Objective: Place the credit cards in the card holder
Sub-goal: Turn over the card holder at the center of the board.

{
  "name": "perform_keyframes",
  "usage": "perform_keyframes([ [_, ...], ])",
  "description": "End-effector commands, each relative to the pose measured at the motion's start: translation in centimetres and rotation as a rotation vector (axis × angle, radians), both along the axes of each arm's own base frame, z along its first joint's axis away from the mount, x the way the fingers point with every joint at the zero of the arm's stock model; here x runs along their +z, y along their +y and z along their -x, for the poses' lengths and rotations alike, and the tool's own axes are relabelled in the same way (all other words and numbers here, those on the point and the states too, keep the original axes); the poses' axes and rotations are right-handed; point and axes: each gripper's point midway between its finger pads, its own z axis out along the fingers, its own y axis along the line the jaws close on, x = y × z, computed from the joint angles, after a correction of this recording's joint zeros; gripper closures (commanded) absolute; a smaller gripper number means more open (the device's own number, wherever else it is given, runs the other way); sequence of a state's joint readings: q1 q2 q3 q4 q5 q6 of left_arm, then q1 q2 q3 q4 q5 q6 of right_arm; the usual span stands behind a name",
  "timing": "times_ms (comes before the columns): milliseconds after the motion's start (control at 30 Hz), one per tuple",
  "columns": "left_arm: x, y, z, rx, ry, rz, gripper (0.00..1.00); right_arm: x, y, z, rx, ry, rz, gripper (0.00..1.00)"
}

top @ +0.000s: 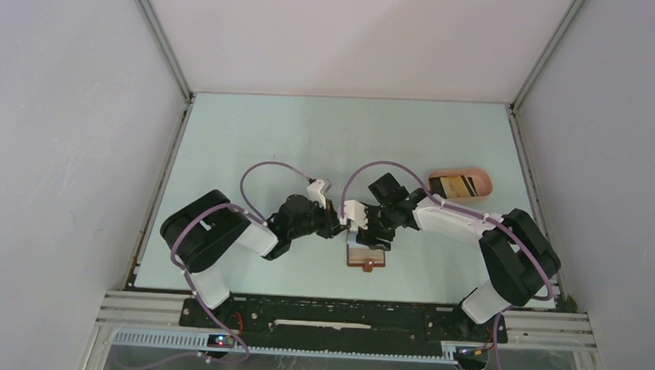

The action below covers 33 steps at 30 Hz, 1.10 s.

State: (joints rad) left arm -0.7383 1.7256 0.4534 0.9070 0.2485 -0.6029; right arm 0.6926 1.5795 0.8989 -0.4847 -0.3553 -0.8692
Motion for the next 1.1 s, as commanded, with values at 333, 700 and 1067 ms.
perform_keyframes([
  [333,-0.2,0.1,1.0,-0.042,-0.006,0.002,1.0,4.0,-0.2,-6.2,-0.225,-0.205,-0.061,0.3],
  [700,1.4,0.9,0.6,0.0,0.013,0.066,0.75,3.4,-0.6,-6.8,-0.266,-0.202,-0.049,0.38],
  [1067,2.2,2.6,1.3,0.031,-0.001,0.075,0.57,3.2,-0.6,-6.8,-0.287,-0.155,-0.049,0.49],
])
